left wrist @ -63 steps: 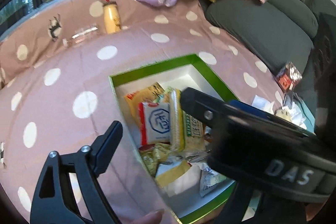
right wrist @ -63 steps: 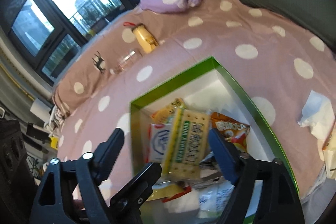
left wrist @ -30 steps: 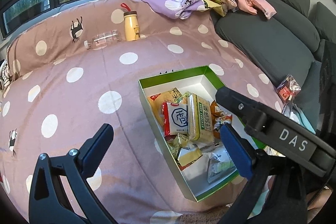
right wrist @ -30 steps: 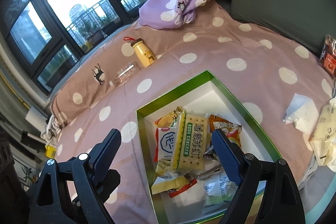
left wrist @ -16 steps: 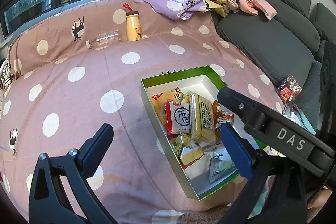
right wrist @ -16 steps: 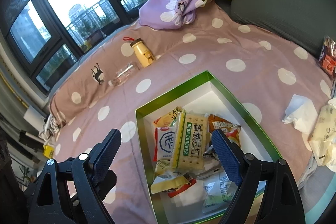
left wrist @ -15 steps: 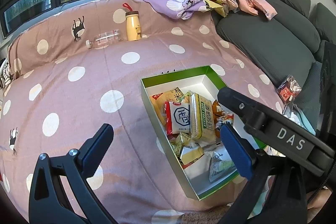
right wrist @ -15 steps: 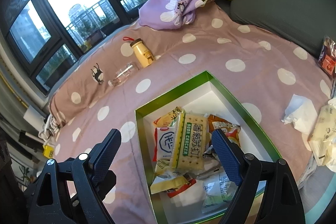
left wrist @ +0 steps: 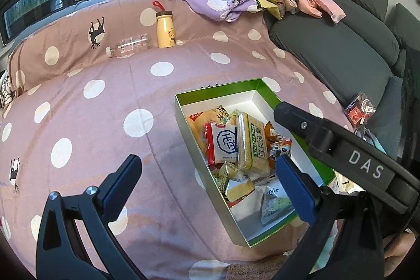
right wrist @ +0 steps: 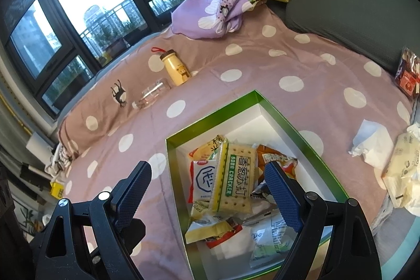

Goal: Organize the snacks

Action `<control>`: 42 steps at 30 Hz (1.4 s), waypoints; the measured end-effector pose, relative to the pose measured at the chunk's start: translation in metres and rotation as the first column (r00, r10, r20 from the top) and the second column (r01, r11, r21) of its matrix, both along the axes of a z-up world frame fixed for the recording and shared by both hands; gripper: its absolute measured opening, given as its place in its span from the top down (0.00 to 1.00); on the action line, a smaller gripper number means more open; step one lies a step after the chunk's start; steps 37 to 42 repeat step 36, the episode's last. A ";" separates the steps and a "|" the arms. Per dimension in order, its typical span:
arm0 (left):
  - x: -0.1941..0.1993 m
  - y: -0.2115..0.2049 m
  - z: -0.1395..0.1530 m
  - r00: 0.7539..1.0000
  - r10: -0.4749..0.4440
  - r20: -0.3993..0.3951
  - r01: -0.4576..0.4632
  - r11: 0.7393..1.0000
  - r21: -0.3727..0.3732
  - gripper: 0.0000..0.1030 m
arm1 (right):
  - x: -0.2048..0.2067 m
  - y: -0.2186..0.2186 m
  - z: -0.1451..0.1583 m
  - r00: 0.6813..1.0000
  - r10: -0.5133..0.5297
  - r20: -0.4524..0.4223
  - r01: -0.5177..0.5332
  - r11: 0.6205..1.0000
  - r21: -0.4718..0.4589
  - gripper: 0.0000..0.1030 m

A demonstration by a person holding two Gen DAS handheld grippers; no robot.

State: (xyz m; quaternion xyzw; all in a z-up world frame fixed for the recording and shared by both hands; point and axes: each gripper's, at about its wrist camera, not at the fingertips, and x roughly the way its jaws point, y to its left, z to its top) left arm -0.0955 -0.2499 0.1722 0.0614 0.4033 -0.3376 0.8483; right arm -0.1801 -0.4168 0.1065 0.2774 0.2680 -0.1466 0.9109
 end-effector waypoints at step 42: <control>-0.004 -0.001 -0.003 1.000 -0.010 -0.012 0.010 1.000 0.001 0.01 | -0.003 0.002 0.000 1.000 -0.024 -0.015 0.023 1.000 -0.020 0.14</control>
